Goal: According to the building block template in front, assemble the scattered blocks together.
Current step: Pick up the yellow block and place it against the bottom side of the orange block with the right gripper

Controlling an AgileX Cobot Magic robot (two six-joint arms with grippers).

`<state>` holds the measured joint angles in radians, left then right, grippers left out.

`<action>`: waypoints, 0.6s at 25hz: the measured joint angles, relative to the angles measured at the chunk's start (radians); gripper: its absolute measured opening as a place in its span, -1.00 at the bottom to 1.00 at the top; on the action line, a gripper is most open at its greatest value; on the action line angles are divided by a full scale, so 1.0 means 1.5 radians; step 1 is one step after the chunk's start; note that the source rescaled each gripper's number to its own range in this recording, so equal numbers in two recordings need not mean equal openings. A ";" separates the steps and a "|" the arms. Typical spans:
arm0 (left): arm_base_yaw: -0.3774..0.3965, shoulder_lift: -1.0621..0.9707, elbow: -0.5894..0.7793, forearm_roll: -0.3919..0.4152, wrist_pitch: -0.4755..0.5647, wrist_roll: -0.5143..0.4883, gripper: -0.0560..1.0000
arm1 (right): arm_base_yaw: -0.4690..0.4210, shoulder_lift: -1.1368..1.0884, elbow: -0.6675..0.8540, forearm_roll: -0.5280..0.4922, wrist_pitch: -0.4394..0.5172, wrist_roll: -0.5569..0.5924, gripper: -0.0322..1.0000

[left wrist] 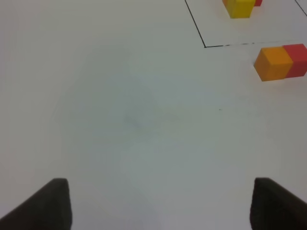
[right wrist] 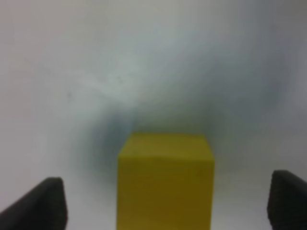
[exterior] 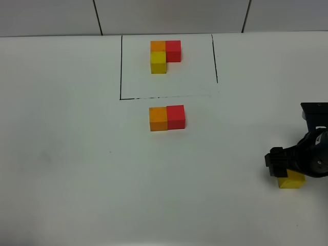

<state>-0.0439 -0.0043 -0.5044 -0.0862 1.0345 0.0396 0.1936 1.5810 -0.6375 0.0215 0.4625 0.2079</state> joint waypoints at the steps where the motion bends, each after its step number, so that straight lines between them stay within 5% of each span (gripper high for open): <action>1: 0.000 0.000 0.000 0.000 0.000 0.000 0.61 | -0.003 0.009 0.000 0.000 0.000 0.000 0.56; 7: 0.000 0.000 0.000 0.000 0.000 0.000 0.61 | -0.006 0.057 0.004 0.003 -0.006 0.000 0.52; 10: 0.000 0.000 0.000 0.000 0.000 0.000 0.61 | -0.006 0.063 0.004 0.012 -0.017 0.000 0.30; 15: 0.000 0.000 0.000 0.000 0.000 0.000 0.61 | -0.006 0.064 0.004 0.018 -0.019 0.007 -0.94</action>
<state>-0.0439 -0.0043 -0.5044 -0.0862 1.0345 0.0396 0.1843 1.6774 -0.6321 0.0492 0.4333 0.2188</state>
